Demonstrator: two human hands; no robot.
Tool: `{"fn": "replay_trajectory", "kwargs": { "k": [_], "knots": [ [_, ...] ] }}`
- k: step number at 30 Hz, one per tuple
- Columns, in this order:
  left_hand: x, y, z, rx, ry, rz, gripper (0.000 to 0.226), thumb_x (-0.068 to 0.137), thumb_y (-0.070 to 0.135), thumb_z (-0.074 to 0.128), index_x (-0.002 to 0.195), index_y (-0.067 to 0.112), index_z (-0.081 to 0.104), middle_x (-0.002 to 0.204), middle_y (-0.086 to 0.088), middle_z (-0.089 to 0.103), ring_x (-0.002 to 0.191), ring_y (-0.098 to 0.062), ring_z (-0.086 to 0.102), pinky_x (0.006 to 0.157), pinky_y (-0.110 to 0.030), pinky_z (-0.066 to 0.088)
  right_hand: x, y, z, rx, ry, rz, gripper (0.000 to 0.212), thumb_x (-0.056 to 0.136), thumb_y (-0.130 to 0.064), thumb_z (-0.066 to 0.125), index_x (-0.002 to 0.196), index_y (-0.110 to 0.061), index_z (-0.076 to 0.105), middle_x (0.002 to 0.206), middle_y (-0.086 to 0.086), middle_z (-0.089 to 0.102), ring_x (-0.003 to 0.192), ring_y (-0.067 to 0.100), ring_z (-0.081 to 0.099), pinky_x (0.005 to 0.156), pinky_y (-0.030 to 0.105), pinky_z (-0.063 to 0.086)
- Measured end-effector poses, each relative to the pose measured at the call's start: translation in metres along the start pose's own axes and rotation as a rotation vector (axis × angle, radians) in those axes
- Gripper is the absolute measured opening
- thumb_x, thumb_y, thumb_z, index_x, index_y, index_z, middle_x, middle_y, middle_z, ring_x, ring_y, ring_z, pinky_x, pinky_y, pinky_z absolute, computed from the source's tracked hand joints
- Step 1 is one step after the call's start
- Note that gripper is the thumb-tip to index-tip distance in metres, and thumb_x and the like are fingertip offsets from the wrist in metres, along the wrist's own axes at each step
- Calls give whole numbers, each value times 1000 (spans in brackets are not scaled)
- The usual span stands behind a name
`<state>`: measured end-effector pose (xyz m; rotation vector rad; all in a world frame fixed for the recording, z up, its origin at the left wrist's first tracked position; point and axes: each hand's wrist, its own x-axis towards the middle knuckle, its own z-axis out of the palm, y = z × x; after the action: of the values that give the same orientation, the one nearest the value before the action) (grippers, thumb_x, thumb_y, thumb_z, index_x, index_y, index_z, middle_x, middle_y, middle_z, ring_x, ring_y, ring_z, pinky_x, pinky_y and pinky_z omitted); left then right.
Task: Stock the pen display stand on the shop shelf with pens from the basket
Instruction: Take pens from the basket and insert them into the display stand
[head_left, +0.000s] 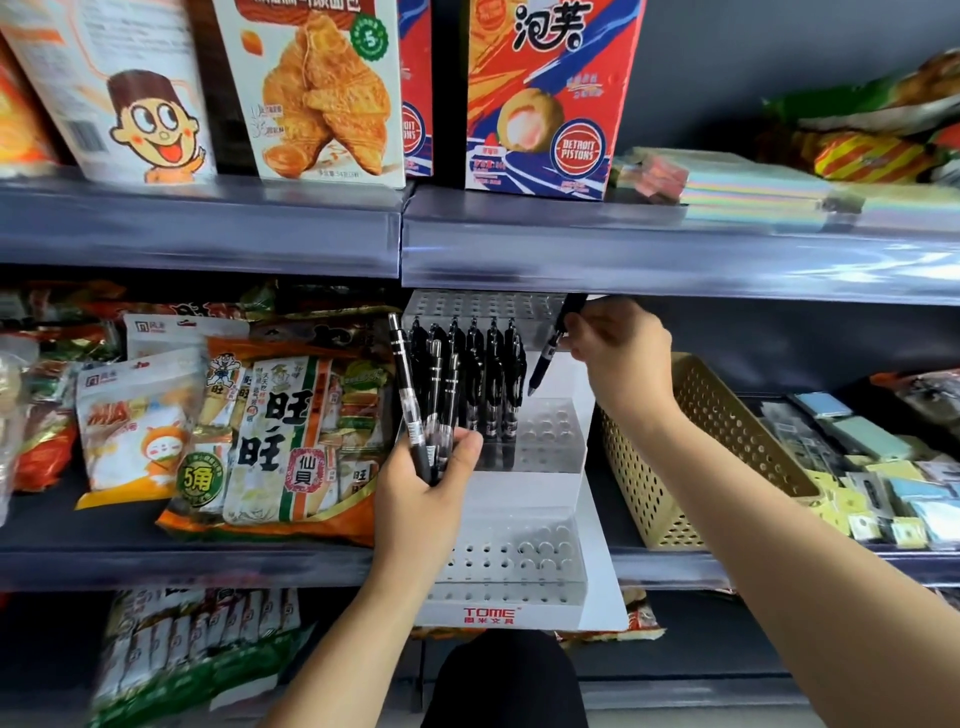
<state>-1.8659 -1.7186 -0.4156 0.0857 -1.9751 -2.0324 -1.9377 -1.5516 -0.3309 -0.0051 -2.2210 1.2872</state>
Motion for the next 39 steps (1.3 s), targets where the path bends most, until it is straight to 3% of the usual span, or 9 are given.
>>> {"fn": "replay_trajectory", "kwargs": {
  "k": [6, 11, 18, 21, 24, 28, 33, 36, 39],
  "knots": [
    [5, 0, -4, -16, -4, -7, 27, 69, 50, 65, 83, 26, 64, 57, 21, 57, 57, -1, 48, 63, -27, 40, -1, 2, 13, -132, -97, -57, 13, 87, -16, 59, 86, -9, 70, 72, 1, 67, 70, 15, 61, 60, 10, 42],
    [8, -1, -5, 20, 0, 34, 11, 79, 36, 68, 83, 26, 65, 64, 17, 61, 55, 0, 49, 63, -28, 40, -2, 1, 17, -222, -172, -54, 16, 81, -8, 56, 76, -5, 71, 72, 10, 69, 78, 31, 64, 71, 29, 51],
    [8, 3, -10, -11, -35, 11, 35, 66, 56, 63, 83, 26, 63, 67, 21, 63, 60, 1, 51, 67, -30, 43, -3, 8, 20, -276, -248, 0, 19, 80, -6, 53, 76, -6, 72, 73, 18, 70, 78, 40, 63, 72, 42, 54],
    [3, 7, -9, -17, -71, 0, 38, 70, 59, 56, 83, 23, 59, 53, 18, 53, 52, 1, 45, 56, -24, 38, -5, 9, 19, -267, -249, 22, 16, 83, -10, 58, 84, -7, 73, 81, 15, 72, 81, 34, 65, 74, 35, 54],
    [0, 11, -7, -55, -62, -50, 31, 88, 44, 49, 78, 15, 55, 58, 8, 47, 49, -3, 42, 45, -21, 33, -11, 10, 15, -257, -183, 50, 17, 85, -16, 61, 99, -13, 70, 93, 3, 72, 77, 14, 60, 68, 21, 40],
    [-4, 14, -2, -55, -80, -68, 30, 93, 33, 48, 75, 10, 54, 60, 3, 49, 48, -4, 43, 44, -22, 35, -33, 0, 6, -171, -101, -64, 13, 87, -13, 58, 89, -13, 71, 88, -1, 68, 74, 12, 60, 67, 21, 41],
    [-11, 16, 7, -36, -110, 4, 26, 93, 29, 52, 78, 9, 57, 55, 6, 58, 48, -5, 49, 43, -18, 39, -61, -16, 0, 122, -371, 90, 11, 92, -18, 58, 87, -21, 67, 79, 3, 68, 63, 11, 61, 54, 25, 50],
    [-14, 16, 9, -21, -125, 54, 13, 92, 28, 53, 86, 17, 59, 59, 7, 62, 52, -5, 53, 44, -19, 41, -74, -21, -5, 246, -504, 174, 14, 92, -13, 57, 79, -11, 63, 61, 0, 63, 55, 7, 61, 49, 17, 48],
    [-15, 14, 11, 14, -138, 87, 6, 91, 26, 55, 90, 22, 58, 59, 13, 63, 53, -3, 54, 45, -19, 42, -78, -19, -8, 373, -493, 266, 11, 89, -8, 61, 79, -3, 61, 57, 1, 66, 57, 10, 65, 52, 19, 52]
  ]
}}
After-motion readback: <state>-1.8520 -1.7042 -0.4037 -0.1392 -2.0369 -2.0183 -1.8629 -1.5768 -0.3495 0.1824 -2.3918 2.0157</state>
